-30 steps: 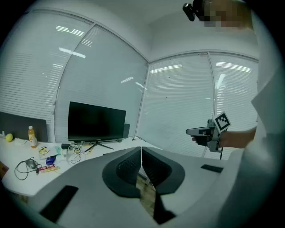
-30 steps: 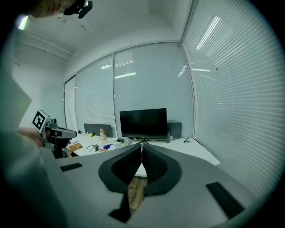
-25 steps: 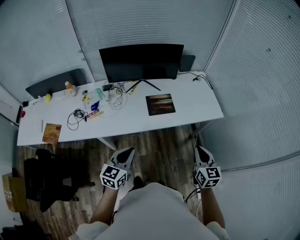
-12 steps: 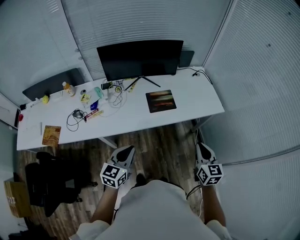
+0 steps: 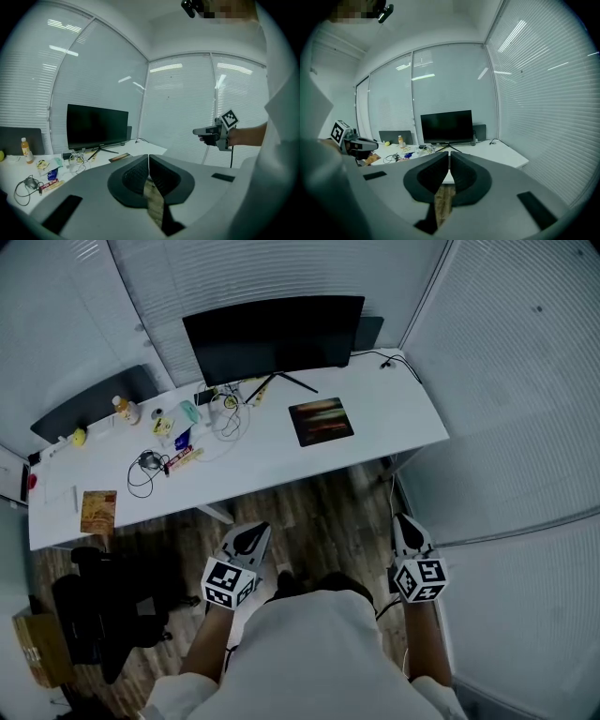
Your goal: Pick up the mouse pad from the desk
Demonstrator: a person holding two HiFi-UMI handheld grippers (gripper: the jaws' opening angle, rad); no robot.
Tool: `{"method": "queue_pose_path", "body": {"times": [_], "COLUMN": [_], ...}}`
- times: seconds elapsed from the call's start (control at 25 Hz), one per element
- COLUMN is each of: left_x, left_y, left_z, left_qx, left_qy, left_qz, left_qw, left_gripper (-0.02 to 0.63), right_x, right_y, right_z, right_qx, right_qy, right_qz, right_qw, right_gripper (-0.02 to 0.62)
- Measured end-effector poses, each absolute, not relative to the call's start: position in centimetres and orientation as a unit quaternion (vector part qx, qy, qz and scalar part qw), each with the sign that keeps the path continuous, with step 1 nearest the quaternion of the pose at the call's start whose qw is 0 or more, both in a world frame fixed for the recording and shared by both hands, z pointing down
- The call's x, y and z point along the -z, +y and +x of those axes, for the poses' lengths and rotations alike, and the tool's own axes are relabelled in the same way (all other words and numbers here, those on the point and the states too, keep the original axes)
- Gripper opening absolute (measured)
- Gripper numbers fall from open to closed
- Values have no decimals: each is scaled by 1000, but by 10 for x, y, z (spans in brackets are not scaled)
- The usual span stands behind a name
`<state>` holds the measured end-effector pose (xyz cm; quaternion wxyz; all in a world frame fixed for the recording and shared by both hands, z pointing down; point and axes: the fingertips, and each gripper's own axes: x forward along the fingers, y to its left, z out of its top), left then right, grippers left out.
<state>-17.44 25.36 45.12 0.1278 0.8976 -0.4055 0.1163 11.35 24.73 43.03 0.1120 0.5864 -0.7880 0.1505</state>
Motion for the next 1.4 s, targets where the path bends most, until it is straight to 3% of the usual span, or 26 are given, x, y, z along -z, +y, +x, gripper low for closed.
{"method": "queue_pose_path", "body": {"times": [0.68,1.4], "left_x": [-469,-485], "left_y": [223,143], "left_z": [-168,-93], "left_qx": [-147,-178], "left_qy": [-401,-434], "left_qz": [893,867], "left_qw": [142,169], "left_gripper": [20,21], "right_x": [-462,-491], "right_y": [210,86], "right_z": [105,156], "right_qx": [-182,-204], "right_qy": [-795,-838], "right_qz": [562,484], "right_qw": [138,150], "right_gripper": [35,35]}}
